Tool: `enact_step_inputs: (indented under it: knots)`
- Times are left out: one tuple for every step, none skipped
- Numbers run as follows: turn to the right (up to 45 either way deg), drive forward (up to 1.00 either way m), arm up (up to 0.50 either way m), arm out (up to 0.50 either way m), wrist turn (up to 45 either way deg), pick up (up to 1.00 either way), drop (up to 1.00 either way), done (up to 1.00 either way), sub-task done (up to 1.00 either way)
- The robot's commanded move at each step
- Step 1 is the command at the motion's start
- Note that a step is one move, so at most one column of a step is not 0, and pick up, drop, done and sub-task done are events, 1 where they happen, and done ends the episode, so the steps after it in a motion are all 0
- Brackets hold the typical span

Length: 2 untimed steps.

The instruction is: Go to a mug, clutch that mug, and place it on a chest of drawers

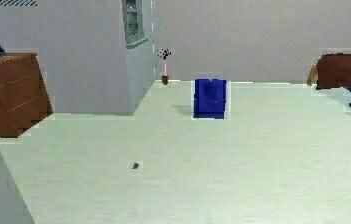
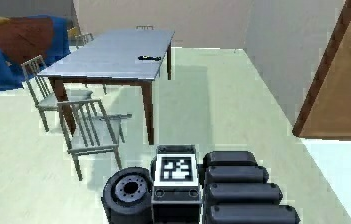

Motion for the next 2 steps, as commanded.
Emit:
enact_step_inputs:
  knots:
    - [0.0, 1.0, 0.0, 0.0, 0.0, 0.0, 0.0, 0.0, 0.0]
    - [6.0, 0.0, 0.0, 0.0, 0.0, 0.0, 0.0, 0.0, 0.0]
